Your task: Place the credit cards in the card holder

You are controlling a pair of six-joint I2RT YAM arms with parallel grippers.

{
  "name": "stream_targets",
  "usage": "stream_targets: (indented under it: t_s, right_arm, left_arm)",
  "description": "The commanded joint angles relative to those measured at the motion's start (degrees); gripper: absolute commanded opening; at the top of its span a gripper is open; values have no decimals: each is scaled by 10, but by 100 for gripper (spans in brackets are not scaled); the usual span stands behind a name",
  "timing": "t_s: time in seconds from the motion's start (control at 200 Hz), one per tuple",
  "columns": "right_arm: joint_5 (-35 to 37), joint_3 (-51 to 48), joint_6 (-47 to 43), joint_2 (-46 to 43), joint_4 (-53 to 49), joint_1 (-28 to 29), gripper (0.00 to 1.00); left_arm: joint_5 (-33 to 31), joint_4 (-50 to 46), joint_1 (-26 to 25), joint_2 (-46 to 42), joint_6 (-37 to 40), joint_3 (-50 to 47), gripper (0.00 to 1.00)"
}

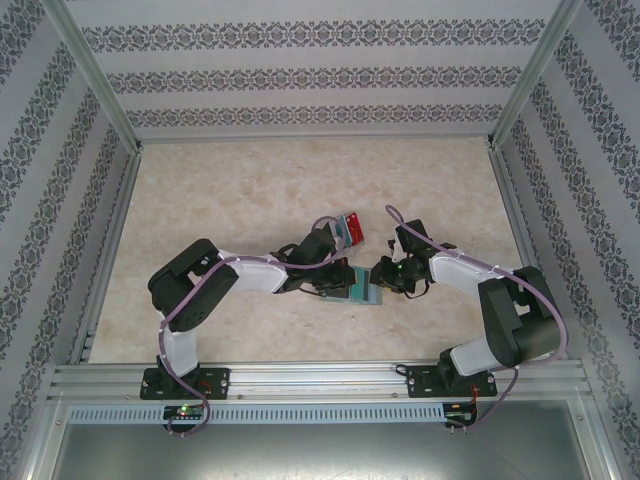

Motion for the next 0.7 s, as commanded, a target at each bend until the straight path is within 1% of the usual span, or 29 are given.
stream_targets:
  t_s: [0.0,0.145,0.44,0.694]
  right_arm:
    - [27,-9,-13,19,-7,8,27]
    - [26,-9,-13,20,-7,8,27]
    - [25,-7,-13,23,-6,8,27]
    - [27,-8,-13,22,-7,8,27]
  left_arm:
    - [3,-37,-16,11,16,6,7]
    - [-2,-43,-16,12,17,8,11]
    - [11,-49,-19,28,24,36,12]
    - [-3,-66,-21,24,26,29,15]
